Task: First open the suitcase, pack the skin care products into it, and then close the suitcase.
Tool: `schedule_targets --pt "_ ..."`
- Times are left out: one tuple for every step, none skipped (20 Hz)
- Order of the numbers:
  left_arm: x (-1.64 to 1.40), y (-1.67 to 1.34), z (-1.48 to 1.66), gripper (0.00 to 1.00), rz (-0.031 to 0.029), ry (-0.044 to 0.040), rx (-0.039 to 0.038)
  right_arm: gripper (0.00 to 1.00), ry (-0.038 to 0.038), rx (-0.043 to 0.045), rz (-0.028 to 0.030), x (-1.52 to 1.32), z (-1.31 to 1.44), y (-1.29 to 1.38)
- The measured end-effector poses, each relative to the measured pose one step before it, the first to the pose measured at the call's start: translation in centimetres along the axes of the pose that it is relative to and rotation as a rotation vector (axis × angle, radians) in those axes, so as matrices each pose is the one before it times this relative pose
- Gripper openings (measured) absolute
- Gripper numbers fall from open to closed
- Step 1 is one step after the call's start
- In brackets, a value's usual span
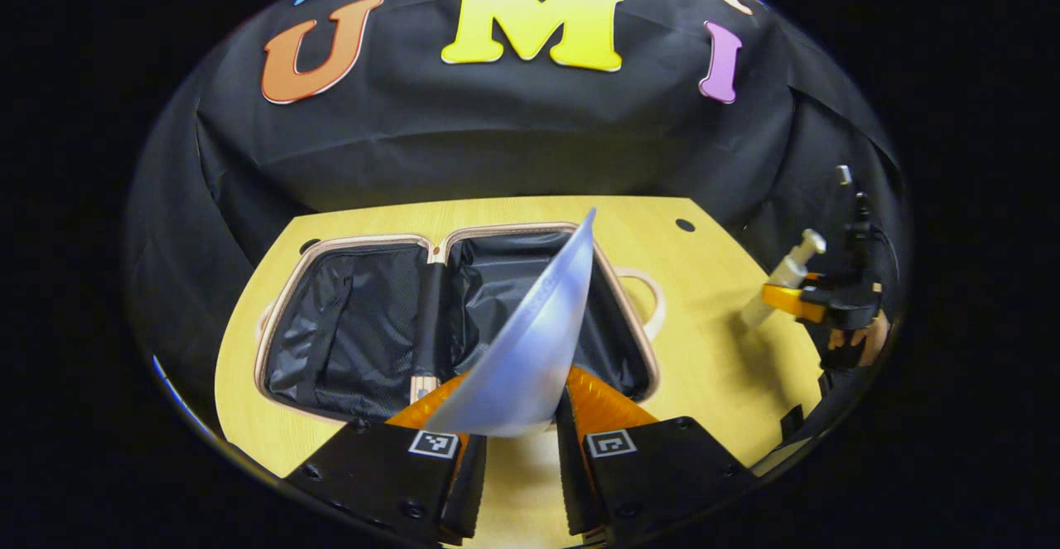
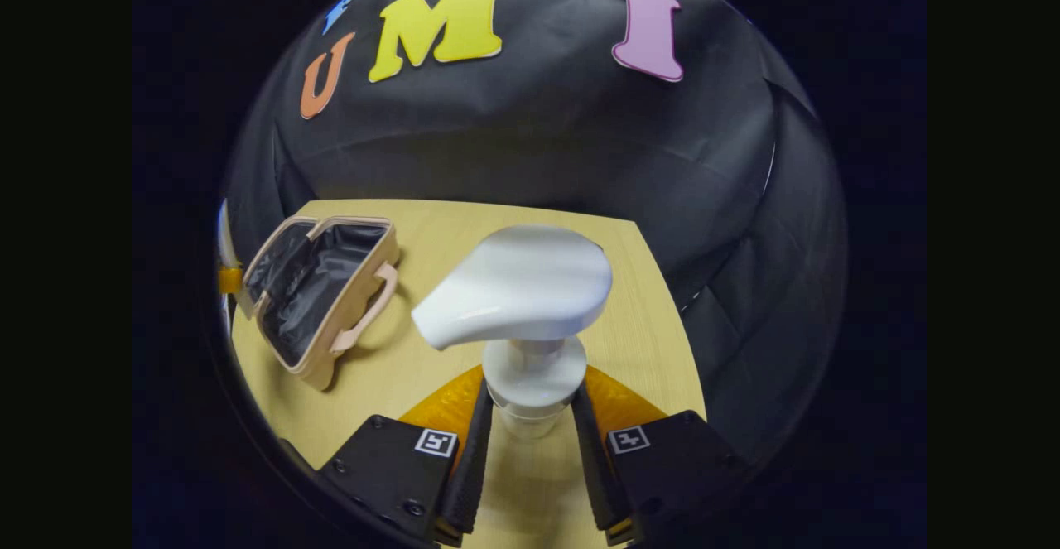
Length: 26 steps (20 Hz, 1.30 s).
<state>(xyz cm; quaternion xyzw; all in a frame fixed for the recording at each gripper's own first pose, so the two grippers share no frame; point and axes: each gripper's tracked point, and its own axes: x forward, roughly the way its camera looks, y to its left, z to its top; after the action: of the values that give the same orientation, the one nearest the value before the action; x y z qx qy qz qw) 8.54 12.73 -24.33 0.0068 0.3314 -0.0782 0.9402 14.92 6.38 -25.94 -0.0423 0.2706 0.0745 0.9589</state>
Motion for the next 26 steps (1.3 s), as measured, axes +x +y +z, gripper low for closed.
schedule_targets --pt "1.348 0.679 -0.33 0.42 -0.00169 0.0244 -0.01259 0.49 0.00057 -0.00019 -0.00131 -0.985 -0.221 0.248" --pt "1.137 0.675 -0.492 0.42 0.0021 0.03065 -0.0123 0.49 0.00667 0.00261 -0.0009 -0.881 -0.207 0.353" --pt "1.079 0.574 -0.667 0.42 0.00671 0.03909 -0.00574 0.49 0.00307 0.01579 -0.00205 -0.853 -0.232 0.252" --pt "0.881 0.352 -0.536 0.42 0.00239 0.04054 0.00234 0.49 0.00234 0.02065 0.00239 -0.818 0.017 0.449" --pt "1.067 0.122 -0.597 0.42 0.0014 0.03827 0.00099 0.49 0.00136 0.01743 0.00351 -0.797 -0.018 0.456" --pt "0.862 -0.013 -0.482 0.42 -0.00024 0.03438 -0.00558 0.49 0.00151 0.0059 -0.00076 -0.615 -0.043 0.404" --pt "0.565 -0.102 -0.282 0.42 -0.0012 0.03245 -0.00489 0.49 -0.00308 -0.00265 -0.00552 -0.519 -0.114 0.302" --pt "0.515 0.043 -0.239 0.42 0.0007 0.02437 0.00222 0.49 -0.00253 -0.0128 -0.00459 -0.376 -0.008 0.387" --pt "0.574 -0.036 -0.184 0.42 -0.00166 0.01822 0.00387 0.49 -0.00113 -0.01769 -0.00404 -0.323 -0.198 0.353" --pt "0.466 0.1 -0.012 0.42 0.00282 0.01385 0.00413 0.49 0.0017 -0.01448 -0.0051 -0.336 -0.189 0.217" --pt "0.363 -0.024 0.183 0.42 0.00246 0.00663 0.0109 0.49 0.00449 -0.00779 -0.0028 -0.256 -0.305 0.177" --pt "0.327 -0.046 0.42 0.42 0.00239 -0.00442 0.0186 0.49 0.00572 0.00008 0.00044 -0.322 -0.244 0.215" --pt "0.216 0.005 0.232 0.42 0.00512 0.00704 0.01562 0.49 0.00722 0.00381 0.00047 -0.179 -0.237 0.299" --pt "0.294 -0.019 0.27 0.42 0.0059 0.00098 0.00634 0.49 0.00731 0.00134 -0.00038 -0.183 -0.185 0.173" --pt "0.281 -0.052 0.263 0.42 0.00507 0.00326 0.0057 0.49 0.00531 -0.00347 -0.001 -0.092 -0.212 0.096" --pt "0.253 -0.074 0.244 0.42 0.00351 0.00374 0.00395 0.49 0.00157 -0.00692 -0.00176 0.01 -0.119 0.076" --pt "0.39 -0.035 0.272 0.42 0.00324 0.00039 0.00119 0.49 0.00626 -0.00957 -0.00335 -0.005 -0.276 0.023" --pt "0.618 -0.035 -0.022 0.41 0.00127 0.01331 -0.00046 0.49 0.00587 -0.00401 -0.00631 -0.037 -0.142 -0.074" --pt "0.537 0.158 -0.333 0.41 0.00741 0.02052 -0.00951 0.49 0.00284 0.00473 -0.00386 -0.248 -0.227 -0.1" --pt "0.482 0.139 -0.415 0.42 0.00602 0.02206 -0.01067 0.49 0.00465 0.00654 0.00034 -0.03 -0.049 -0.004" --pt "0.46 0.086 -0.289 0.42 0.0001 0.012 -0.00993 0.49 0.00469 0.00451 0.00031 0.091 0.065 0.057" --pt "0.209 0.063 -0.011 0.42 -0.00096 0.00128 -0.01109 0.49 0.0028 -0.00043 -0.00162 0.034 0.098 0.061" --pt "0.052 0.006 0.207 0.41 -0.0011 -0.00588 -0.00651 0.49 -0.00044 -0.00529 -0.0024 -0.06 -0.079 0.043" --pt "-0.007 -0.024 0.061 0.41 -0.00124 -0.00362 0.00323 0.49 0.00185 -0.00488 -0.00175 0.016 0.063 0.095" --pt "0.016 0.052 0.026 0.42 -0.00002 0.00053 -0.00015 0.49 0.0034 -0.00129 0.00123 0.041 -0.139 0.084" --pt "-0.064 -0.071 0.045 0.42 0.00015 -0.00303 0.00064 0.49 0.00309 -0.0009 0.00434 0.041 0.122 0.183"
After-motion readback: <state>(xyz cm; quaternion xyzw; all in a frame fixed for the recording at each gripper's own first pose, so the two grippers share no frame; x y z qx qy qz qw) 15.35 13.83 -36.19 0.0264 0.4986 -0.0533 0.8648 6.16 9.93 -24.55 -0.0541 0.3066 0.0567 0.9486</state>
